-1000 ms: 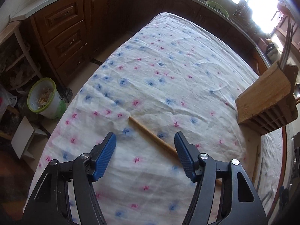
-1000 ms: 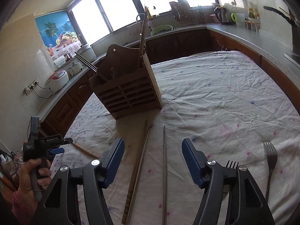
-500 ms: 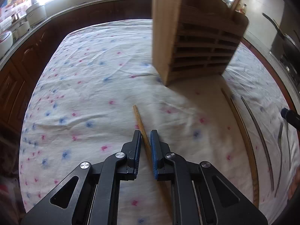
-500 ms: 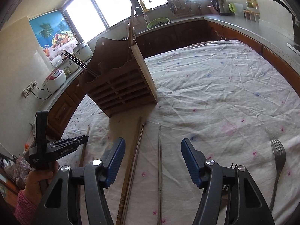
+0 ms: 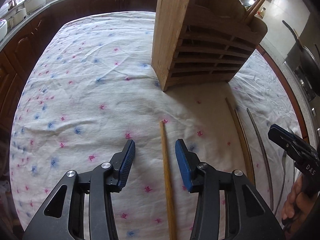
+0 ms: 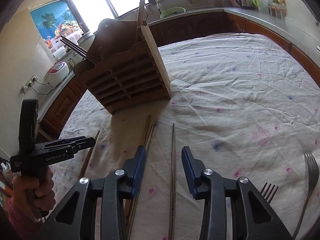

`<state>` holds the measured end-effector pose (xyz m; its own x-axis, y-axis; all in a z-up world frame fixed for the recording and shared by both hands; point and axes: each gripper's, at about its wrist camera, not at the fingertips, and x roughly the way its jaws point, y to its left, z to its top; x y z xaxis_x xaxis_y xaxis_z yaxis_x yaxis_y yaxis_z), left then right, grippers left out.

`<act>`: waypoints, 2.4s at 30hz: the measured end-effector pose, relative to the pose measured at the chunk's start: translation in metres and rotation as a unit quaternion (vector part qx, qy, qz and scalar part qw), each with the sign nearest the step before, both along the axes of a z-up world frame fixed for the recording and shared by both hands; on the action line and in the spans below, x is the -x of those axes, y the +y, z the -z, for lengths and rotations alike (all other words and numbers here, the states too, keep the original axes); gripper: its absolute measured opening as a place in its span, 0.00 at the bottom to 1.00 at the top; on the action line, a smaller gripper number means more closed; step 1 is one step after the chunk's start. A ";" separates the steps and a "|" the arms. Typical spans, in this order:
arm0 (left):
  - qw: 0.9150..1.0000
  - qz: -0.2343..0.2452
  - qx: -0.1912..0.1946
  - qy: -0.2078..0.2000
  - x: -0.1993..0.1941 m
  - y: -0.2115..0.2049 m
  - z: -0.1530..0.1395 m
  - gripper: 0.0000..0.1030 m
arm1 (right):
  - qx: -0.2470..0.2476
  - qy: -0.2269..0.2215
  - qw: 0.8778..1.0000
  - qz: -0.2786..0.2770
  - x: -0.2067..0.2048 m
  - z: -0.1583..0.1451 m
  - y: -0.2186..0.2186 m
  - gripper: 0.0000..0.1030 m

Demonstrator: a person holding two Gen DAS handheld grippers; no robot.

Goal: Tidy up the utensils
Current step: 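Close the left tool on a wooden chopstick while the right tool grasps a steel chopstick, then lift both chopsticks and carry them over the wooden holder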

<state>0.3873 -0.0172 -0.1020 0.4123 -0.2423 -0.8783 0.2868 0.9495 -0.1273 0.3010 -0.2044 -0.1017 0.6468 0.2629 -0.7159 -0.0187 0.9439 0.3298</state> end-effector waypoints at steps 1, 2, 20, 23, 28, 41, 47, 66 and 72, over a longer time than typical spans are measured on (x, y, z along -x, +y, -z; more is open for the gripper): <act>1.000 0.004 -0.009 -0.004 0.000 -0.003 0.000 0.40 | 0.004 0.003 1.000 -0.001 -0.004 0.002 0.001 0.34; 1.000 0.006 -0.018 -0.006 0.000 -0.006 0.001 0.40 | 0.009 0.006 1.000 -0.001 -0.008 0.005 0.001 0.32; 0.999 0.032 -0.033 -0.024 0.001 -0.030 0.000 0.05 | 0.128 0.044 0.990 -0.030 -0.053 0.020 0.028 0.07; 0.999 0.028 -0.023 -0.020 -0.001 -0.026 0.001 0.04 | 0.127 0.045 0.990 -0.033 -0.056 0.020 0.027 0.07; 0.999 0.018 0.004 -0.031 0.009 -0.014 -0.014 0.04 | 0.076 0.038 0.996 -0.031 -0.051 0.011 0.018 0.04; 0.987 -0.015 0.092 -0.131 0.092 0.037 -0.116 0.04 | 0.024 -0.074 0.995 -0.055 0.026 -0.090 0.015 0.04; 0.981 -0.024 0.114 -0.156 0.126 0.054 -0.139 0.04 | 0.030 -0.113 0.991 -0.060 0.055 -0.116 0.019 0.04; 0.971 -0.023 0.139 -0.194 0.165 0.057 -0.164 0.04 | 0.042 -0.158 0.985 -0.054 0.087 -0.142 0.023 0.04; 0.968 -0.028 0.148 -0.200 0.162 0.058 -0.169 0.04 | 0.038 -0.173 0.983 -0.046 0.087 -0.150 0.018 0.04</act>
